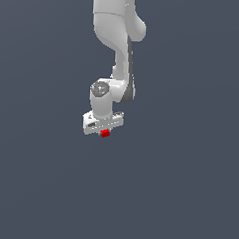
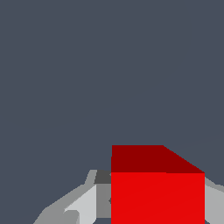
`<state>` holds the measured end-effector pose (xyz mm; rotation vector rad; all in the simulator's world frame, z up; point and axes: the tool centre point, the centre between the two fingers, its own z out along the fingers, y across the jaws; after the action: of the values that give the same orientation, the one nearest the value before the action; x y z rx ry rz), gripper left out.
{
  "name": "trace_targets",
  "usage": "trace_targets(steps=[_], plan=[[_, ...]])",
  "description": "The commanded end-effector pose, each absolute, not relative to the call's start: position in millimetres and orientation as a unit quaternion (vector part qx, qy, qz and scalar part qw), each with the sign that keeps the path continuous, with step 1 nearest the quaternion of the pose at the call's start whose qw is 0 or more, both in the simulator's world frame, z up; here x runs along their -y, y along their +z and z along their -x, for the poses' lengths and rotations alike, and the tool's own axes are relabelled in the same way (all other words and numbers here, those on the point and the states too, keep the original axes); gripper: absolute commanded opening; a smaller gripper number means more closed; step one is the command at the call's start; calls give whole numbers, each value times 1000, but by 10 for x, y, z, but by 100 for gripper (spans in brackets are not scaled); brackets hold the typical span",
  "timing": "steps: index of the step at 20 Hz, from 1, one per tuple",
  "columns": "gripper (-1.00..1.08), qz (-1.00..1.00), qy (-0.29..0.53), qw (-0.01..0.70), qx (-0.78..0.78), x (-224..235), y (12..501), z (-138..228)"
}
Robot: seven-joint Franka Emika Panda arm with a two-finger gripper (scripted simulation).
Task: Pick up the red cube and move it to a goal position.
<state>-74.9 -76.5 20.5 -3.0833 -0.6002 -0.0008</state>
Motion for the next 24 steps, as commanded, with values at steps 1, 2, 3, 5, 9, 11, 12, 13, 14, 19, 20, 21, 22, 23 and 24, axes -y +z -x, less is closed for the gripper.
trace_targets(steps=[1,2,3,5,9,11,12,13,14,19,20,21,22,23,24], plan=[[-100,981,0,0,191,762,201,750],[-100,981,0,0,191,762,201,750],[-100,982,0,0,191,765,204,749],[-100,982,0,0,191,758,215,744],[-100,982,0,0,191,701,302,706],[-100,982,0,0,191,652,377,672],[-100,982,0,0,191,623,422,652],[-100,982,0,0,191,590,472,630],[-100,982,0,0,191,555,527,605],[-100,982,0,0,191,332,872,448],[-100,982,0,0,191,279,953,411],[-100,982,0,0,191,222,1037,372],[-100,982,0,0,191,167,1124,331],[-100,982,0,0,191,109,1213,290],[-100,982,0,0,191,52,1303,247]])
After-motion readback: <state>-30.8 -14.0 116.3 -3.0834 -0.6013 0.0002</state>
